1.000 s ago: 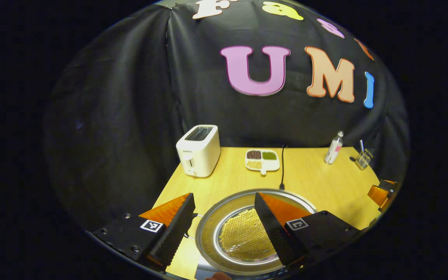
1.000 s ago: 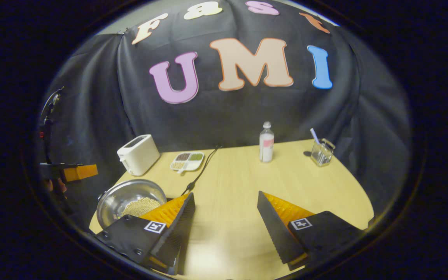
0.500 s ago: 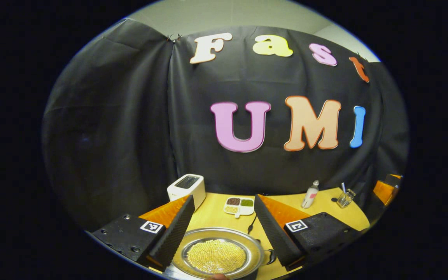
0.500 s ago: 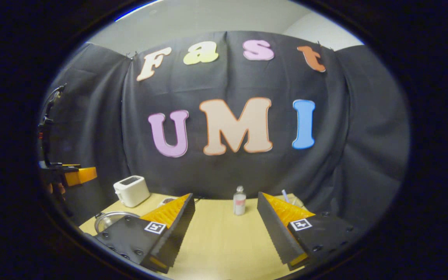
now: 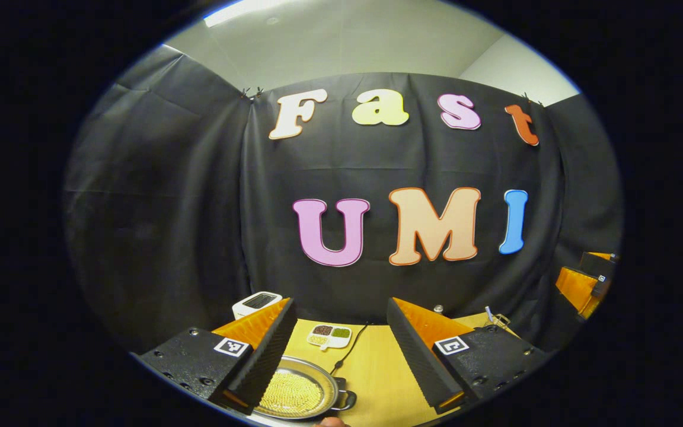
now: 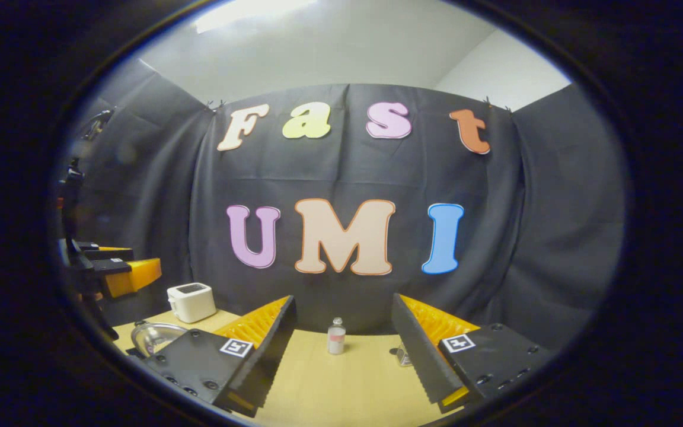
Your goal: First push the handle of the pot to place it horizontally, then grasp the pot with both hands and set it on the induction cooktop.
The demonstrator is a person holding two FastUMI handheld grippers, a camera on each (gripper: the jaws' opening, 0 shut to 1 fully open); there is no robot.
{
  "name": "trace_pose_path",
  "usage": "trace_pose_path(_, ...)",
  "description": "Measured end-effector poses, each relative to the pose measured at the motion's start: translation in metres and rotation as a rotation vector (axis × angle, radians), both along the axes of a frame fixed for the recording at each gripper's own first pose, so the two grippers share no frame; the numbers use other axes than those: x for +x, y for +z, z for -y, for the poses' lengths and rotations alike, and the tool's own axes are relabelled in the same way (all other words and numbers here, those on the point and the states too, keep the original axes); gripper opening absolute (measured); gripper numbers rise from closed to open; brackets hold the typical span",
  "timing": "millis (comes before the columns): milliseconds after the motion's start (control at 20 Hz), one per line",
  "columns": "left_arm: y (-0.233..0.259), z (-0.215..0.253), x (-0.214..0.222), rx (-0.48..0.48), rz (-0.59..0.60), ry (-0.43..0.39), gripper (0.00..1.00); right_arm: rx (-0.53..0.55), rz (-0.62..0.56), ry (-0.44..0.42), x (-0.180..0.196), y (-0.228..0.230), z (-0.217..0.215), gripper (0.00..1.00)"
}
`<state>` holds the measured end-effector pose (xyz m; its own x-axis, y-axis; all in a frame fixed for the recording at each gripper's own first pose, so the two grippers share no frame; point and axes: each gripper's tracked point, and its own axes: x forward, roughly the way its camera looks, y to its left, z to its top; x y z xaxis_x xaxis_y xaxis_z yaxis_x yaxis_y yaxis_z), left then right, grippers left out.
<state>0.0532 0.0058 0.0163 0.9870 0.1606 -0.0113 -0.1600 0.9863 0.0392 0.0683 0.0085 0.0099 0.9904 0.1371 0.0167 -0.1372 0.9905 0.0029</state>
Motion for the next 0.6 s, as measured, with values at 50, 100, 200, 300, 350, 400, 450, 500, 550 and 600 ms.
trace_pose_path(50,-0.001,0.009,-0.004,0.001,0.0,0.003,0.98,-0.006,0.008,0.008,-0.003,0.002,0.003,0.99)
trace_pose_path(100,-0.002,0.016,-0.007,0.0,0.003,0.002,0.98,-0.01,0.015,0.018,-0.005,0.005,0.005,0.99)
trace_pose_path(200,0.001,0.031,-0.013,-0.001,0.017,-0.002,0.98,-0.005,0.029,0.027,-0.009,0.013,0.014,0.93)
trace_pose_path(300,0.006,0.041,-0.017,0.006,0.035,-0.006,0.98,0.01,0.039,0.031,-0.011,0.018,0.018,0.94)
trace_pose_path(350,0.008,0.045,-0.019,0.01,0.038,-0.007,0.98,0.016,0.04,0.032,-0.012,0.018,0.022,0.94)
trace_pose_path(400,0.01,0.049,-0.019,0.015,0.045,-0.009,0.98,0.021,0.044,0.031,-0.013,0.019,0.025,0.94)
trace_pose_path(450,0.012,0.052,-0.019,0.018,0.049,-0.012,0.98,0.024,0.048,0.029,-0.014,0.021,0.028,0.94)
trace_pose_path(500,0.012,0.057,-0.019,0.022,0.053,-0.015,0.98,0.026,0.049,0.028,-0.014,0.021,0.031,0.94)
trace_pose_path(550,0.013,0.06,-0.018,0.026,0.052,-0.016,0.98,0.027,0.048,0.026,-0.014,0.02,0.033,0.94)
trace_pose_path(600,0.013,0.063,-0.017,0.03,0.05,-0.019,0.97,0.029,0.046,0.024,-0.012,0.019,0.035,0.94)
